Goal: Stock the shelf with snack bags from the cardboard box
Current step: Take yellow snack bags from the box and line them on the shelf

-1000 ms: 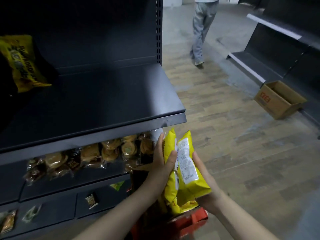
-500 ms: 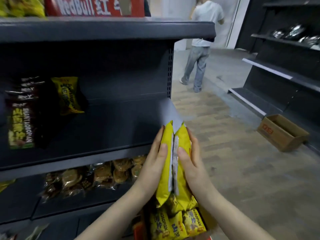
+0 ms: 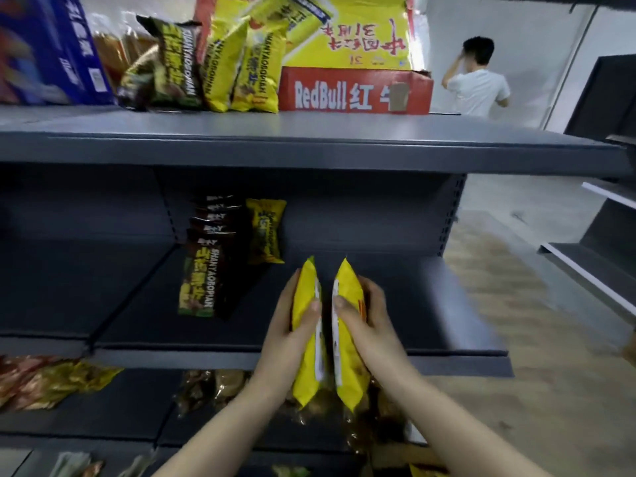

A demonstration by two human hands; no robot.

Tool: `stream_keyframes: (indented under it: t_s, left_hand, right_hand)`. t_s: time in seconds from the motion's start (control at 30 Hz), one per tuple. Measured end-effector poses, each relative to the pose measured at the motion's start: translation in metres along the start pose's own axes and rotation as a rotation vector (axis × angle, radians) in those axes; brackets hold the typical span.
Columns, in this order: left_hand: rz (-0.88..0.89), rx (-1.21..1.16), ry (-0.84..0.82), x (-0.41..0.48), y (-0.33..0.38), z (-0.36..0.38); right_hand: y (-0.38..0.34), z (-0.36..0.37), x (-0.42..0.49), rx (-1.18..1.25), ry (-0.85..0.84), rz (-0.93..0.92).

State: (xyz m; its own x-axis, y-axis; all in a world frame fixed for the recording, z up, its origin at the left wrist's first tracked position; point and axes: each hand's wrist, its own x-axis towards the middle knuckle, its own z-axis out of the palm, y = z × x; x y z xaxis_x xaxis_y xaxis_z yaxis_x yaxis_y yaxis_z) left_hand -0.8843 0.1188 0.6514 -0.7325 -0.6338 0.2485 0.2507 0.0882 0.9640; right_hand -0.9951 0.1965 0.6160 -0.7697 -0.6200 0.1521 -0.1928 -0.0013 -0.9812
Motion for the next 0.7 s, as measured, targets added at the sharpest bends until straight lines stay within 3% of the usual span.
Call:
stream_keyframes:
  t_s: [0.13,0.43,0.57,0.7]
  left_hand:
    - [-0.014,0.015,0.108,0.033,-0.016,-0.060]
    - [0.081,0.063,0.131,0.067,-0.029,-0.151]
    - [0.037,0.037,0.112,0.076,-0.043,-0.173]
    - [0.024,0.024,0.148,0.088,-0.052,-0.189]
  right_hand:
    - [-0.009,0.035,0.051,-0.095,0.082,0.001]
    - [-0.006,0.120,0.160,-0.280,0.296,-0.145]
    - [0.000,0.157,0.198,-0.404,0.395,-0.103]
    - [0.014,0.181,0.227,-0.509,0.386,-0.052]
